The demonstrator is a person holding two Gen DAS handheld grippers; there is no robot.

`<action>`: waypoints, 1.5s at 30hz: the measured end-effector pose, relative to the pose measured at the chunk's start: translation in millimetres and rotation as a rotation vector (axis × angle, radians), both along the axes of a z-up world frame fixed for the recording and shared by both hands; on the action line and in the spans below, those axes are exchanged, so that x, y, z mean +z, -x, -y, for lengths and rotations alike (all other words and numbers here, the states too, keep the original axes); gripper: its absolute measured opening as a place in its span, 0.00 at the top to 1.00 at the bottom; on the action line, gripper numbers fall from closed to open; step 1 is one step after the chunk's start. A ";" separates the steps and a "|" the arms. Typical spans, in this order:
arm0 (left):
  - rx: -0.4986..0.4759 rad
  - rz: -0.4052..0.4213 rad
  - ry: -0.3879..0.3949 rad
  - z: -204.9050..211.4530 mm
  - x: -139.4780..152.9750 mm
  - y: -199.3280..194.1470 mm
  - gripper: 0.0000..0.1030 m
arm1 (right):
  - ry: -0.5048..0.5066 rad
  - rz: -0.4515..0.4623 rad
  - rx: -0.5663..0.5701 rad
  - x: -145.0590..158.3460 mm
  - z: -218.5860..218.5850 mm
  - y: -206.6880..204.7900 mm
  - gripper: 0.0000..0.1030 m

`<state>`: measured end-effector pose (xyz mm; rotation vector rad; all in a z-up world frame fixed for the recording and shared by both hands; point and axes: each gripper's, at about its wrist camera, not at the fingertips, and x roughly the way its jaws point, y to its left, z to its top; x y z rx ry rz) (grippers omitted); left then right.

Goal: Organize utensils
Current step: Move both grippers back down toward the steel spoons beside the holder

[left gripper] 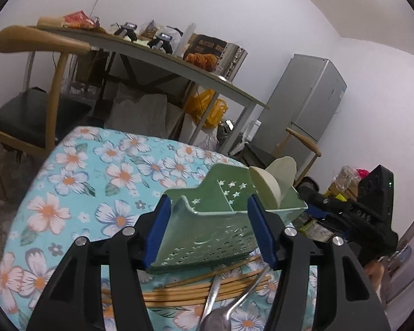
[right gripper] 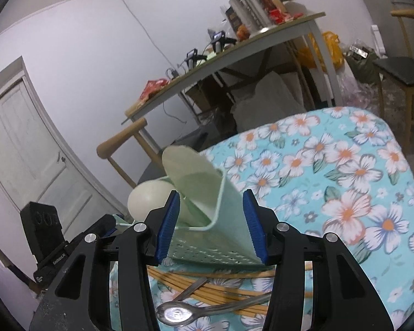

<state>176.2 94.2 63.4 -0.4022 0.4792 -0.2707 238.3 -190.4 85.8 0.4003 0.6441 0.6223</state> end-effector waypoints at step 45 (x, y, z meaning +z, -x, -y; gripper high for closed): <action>-0.002 -0.275 0.047 6.8 -63.4 109.8 0.38 | 0.415 0.210 0.248 -57.2 -94.5 92.4 0.50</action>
